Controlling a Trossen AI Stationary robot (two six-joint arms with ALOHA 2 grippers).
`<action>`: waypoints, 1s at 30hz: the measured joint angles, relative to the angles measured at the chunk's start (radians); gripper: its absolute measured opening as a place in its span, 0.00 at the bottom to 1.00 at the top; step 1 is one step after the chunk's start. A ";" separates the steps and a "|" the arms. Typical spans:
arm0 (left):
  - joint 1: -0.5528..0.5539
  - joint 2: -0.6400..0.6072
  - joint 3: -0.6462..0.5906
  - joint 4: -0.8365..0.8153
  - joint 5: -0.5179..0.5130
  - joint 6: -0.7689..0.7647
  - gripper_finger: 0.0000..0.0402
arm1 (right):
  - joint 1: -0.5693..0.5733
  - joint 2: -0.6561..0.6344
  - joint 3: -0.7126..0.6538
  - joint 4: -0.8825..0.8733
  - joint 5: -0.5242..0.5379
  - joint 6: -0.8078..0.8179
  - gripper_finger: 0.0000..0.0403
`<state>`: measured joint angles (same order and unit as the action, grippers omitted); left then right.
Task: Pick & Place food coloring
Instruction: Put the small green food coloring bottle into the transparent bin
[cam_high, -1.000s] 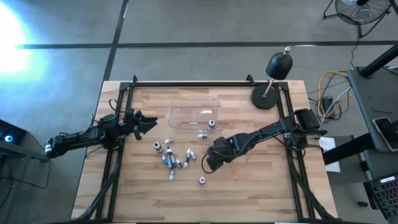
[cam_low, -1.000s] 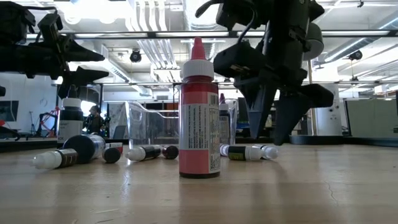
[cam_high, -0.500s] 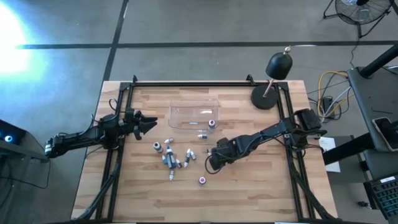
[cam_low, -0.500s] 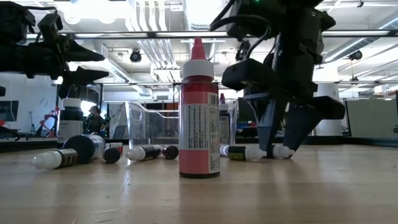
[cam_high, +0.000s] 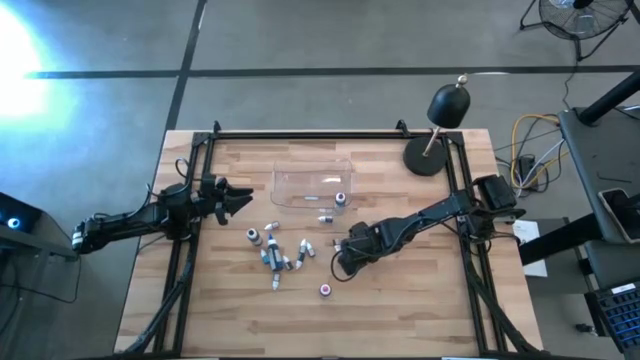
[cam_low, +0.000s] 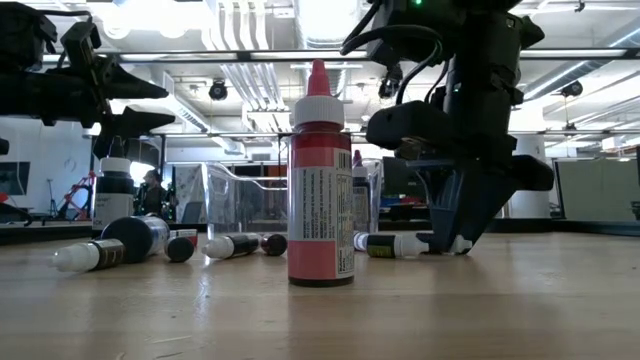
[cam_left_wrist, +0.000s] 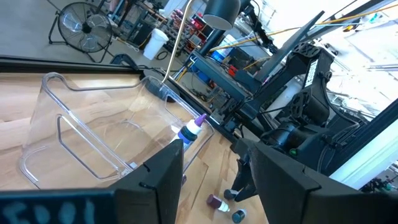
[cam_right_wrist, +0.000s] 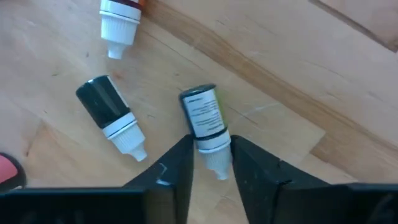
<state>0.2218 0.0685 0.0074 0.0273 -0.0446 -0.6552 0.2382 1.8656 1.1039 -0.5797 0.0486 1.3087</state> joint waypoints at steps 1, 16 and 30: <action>0.000 0.000 0.000 0.000 0.000 0.000 0.40 | 0.000 0.000 -0.001 0.000 0.000 -0.001 0.21; 0.000 0.000 0.000 0.000 0.000 0.000 0.40 | -0.055 -0.100 0.112 0.016 -0.067 -0.085 0.14; 0.000 0.001 0.000 -0.001 0.000 0.000 0.40 | -0.282 -0.232 0.405 -0.076 0.059 -0.349 0.16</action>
<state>0.2222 0.0696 0.0074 0.0265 -0.0448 -0.6552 -0.0442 1.6331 1.5094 -0.6552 0.1072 0.9600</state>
